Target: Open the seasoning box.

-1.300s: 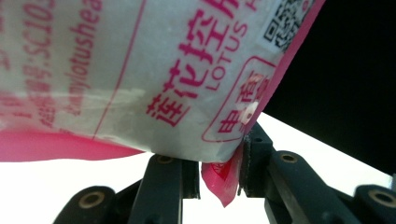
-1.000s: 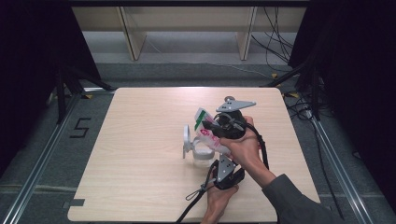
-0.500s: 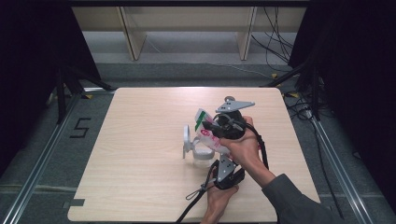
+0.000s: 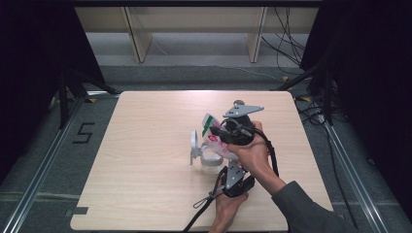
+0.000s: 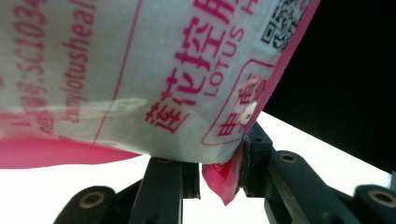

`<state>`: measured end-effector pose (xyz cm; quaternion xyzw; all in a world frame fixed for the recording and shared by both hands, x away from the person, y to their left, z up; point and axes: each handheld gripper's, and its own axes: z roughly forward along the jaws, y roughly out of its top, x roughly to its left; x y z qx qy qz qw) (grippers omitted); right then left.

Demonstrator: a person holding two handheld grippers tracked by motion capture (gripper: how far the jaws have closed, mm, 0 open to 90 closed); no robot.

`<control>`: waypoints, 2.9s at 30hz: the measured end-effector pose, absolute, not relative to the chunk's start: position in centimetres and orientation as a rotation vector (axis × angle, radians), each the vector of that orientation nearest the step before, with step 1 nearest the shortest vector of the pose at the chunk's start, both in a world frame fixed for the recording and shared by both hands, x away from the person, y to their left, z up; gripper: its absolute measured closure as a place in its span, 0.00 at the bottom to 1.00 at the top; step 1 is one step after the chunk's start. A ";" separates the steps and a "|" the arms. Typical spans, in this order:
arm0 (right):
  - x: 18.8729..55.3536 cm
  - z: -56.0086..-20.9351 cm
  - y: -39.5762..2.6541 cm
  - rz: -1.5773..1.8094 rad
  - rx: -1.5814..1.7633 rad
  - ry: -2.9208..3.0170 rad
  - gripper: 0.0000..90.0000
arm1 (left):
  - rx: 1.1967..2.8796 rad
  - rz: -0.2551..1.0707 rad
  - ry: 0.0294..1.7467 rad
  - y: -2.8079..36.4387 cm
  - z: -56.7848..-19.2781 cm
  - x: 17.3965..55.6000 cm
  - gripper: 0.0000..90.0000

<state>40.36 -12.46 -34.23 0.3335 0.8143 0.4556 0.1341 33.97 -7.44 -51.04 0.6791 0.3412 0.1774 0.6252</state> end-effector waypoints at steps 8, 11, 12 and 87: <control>40.4 -34.4 -12.5 1.332 0.946 2.358 0.99 | 1.560 0.407 0.786 -7.4 -51.1 34.0 0.81; 40.4 -34.4 -12.5 1.323 0.939 2.353 0.99 | 1.556 0.408 0.783 -7.5 -51.1 34.0 0.81; 40.3 -34.4 -12.4 1.336 0.975 2.350 0.99 | 1.556 0.408 0.783 -7.5 -51.1 34.0 0.81; 40.0 -34.4 -11.3 1.269 0.909 2.391 0.99 | 1.531 0.419 0.790 -7.6 -50.9 33.8 0.81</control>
